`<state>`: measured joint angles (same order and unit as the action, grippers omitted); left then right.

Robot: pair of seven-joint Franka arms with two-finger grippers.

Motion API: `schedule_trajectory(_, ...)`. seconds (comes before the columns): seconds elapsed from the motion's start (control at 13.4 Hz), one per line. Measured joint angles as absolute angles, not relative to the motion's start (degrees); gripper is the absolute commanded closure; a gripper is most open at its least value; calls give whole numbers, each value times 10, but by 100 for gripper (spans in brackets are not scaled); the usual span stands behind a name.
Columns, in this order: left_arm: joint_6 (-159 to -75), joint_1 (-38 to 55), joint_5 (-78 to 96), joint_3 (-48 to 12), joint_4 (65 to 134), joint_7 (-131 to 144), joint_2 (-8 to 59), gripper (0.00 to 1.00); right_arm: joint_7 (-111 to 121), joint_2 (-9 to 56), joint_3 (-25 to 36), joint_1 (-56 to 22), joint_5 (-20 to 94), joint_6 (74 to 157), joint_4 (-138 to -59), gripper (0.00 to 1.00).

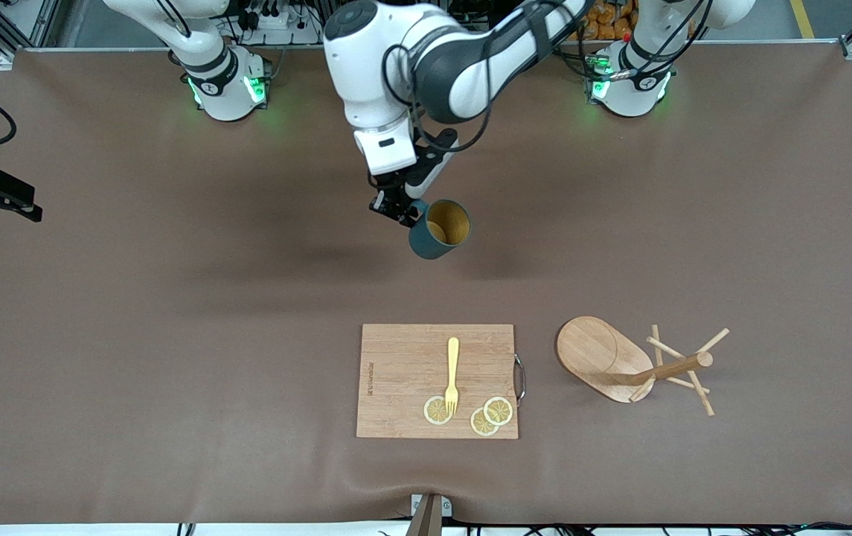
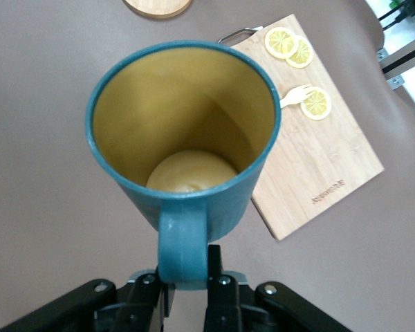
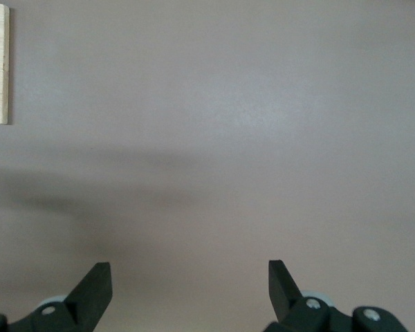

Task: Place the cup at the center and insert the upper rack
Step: 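Lift the mug by its handle with the left gripper, then carry the mug with the left gripper to the wooden mug tree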

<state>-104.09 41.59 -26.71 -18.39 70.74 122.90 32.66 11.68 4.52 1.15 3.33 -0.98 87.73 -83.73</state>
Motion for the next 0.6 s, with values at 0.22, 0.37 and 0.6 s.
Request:
schedule_trajectory(0.22,-1042,385,-206,-183,707,1191,299,100,108,35,11,33,-10,867,-837,0)
schedule_trajectory(0.37,-1045,352,-153,-183,707,1163,279,100,106,23,12,33,-10,845,-837,0)
schedule_trajectory(0.6,-1046,301,-72,-182,707,1129,253,100,101,3,12,33,-10,816,-837,0)
